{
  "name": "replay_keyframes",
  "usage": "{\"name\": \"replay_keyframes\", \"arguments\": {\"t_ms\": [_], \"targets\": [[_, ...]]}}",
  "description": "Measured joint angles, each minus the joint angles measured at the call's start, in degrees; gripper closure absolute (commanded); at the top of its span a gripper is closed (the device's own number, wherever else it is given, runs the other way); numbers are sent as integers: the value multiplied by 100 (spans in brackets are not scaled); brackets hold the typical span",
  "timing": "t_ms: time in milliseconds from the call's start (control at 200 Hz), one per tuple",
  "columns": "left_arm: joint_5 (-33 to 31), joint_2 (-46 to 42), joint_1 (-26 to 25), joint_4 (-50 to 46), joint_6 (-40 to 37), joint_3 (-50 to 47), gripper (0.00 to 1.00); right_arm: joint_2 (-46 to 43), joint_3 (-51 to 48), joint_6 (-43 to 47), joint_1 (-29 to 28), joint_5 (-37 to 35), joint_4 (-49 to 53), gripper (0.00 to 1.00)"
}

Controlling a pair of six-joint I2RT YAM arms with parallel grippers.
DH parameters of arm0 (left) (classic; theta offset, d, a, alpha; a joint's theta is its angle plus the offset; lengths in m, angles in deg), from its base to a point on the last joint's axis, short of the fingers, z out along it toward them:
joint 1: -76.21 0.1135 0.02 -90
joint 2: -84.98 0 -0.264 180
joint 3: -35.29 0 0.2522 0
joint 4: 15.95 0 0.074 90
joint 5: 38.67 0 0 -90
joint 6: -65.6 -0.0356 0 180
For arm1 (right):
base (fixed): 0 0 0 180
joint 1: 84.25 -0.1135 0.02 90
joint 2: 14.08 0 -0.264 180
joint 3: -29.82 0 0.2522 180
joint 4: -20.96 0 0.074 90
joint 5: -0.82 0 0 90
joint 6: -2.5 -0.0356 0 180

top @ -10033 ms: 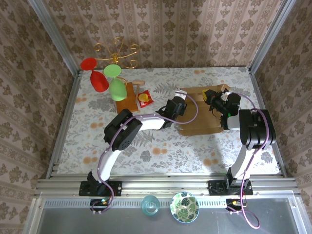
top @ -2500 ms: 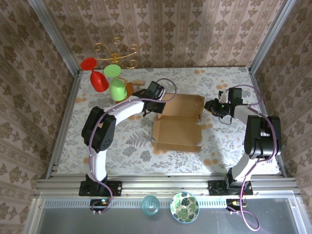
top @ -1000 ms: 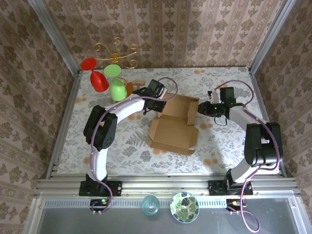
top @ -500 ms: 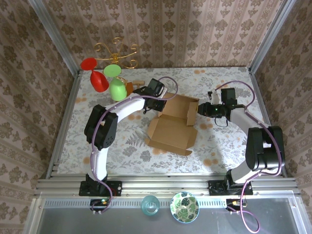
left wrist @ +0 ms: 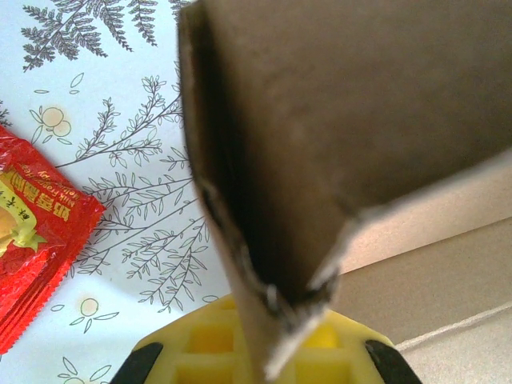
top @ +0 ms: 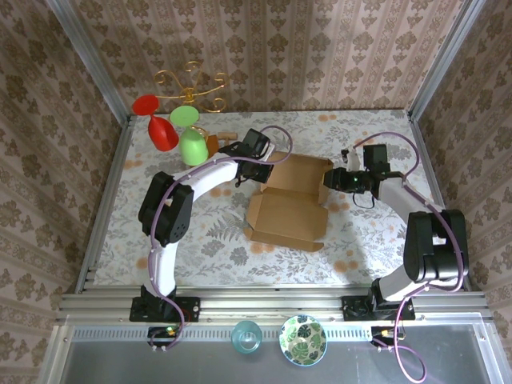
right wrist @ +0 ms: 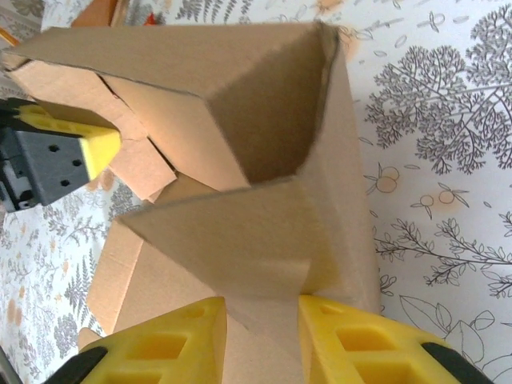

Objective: Fold the paper box

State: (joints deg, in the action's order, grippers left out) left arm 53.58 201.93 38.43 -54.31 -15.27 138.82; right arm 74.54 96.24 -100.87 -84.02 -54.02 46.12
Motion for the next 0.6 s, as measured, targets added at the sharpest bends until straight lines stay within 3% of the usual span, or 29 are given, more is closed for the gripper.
{"name": "replay_keyframes", "arguments": {"t_ms": [335, 600], "targets": [[-2, 0, 0, -2, -13, 0, 100, 199, 391, 26, 79, -278, 109, 75], [-2, 0, 0, 15, -13, 0, 100, -116, 374, 103, 258, -599, 203, 70]]}}
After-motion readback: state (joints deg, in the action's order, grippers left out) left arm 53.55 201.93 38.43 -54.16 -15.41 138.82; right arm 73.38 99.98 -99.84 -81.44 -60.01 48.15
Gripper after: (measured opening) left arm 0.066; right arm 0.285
